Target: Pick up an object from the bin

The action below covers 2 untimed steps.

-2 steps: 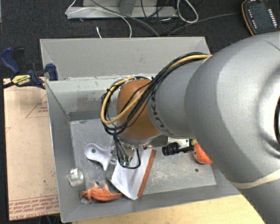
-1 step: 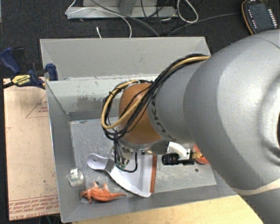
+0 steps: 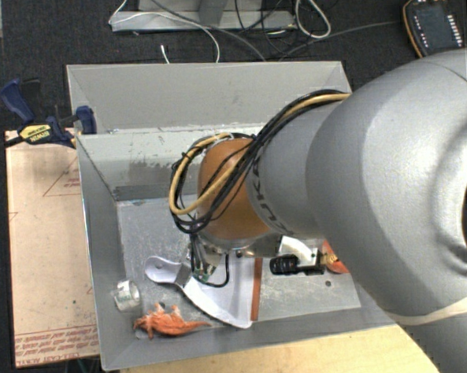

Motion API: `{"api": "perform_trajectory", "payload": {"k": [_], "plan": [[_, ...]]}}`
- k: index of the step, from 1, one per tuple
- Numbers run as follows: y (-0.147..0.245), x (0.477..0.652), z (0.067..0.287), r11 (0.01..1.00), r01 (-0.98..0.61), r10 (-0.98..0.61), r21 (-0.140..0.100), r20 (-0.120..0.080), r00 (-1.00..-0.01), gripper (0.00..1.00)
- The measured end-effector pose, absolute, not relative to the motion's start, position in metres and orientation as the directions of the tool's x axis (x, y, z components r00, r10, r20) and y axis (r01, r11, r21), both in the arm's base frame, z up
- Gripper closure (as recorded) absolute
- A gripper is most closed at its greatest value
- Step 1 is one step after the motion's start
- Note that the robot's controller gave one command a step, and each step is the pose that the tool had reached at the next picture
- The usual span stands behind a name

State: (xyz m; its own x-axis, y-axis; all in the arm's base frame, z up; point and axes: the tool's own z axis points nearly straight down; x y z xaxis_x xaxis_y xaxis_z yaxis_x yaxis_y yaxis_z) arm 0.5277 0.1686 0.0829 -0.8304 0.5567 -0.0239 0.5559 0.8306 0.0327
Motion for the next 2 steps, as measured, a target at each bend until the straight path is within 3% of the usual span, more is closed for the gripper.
{"api": "perform_trajectory", "payload": {"k": [2], "plan": [[0.167,0.525,0.111,0.832,0.555,0.555,0.026,-0.018,-0.832,1.00]]}}
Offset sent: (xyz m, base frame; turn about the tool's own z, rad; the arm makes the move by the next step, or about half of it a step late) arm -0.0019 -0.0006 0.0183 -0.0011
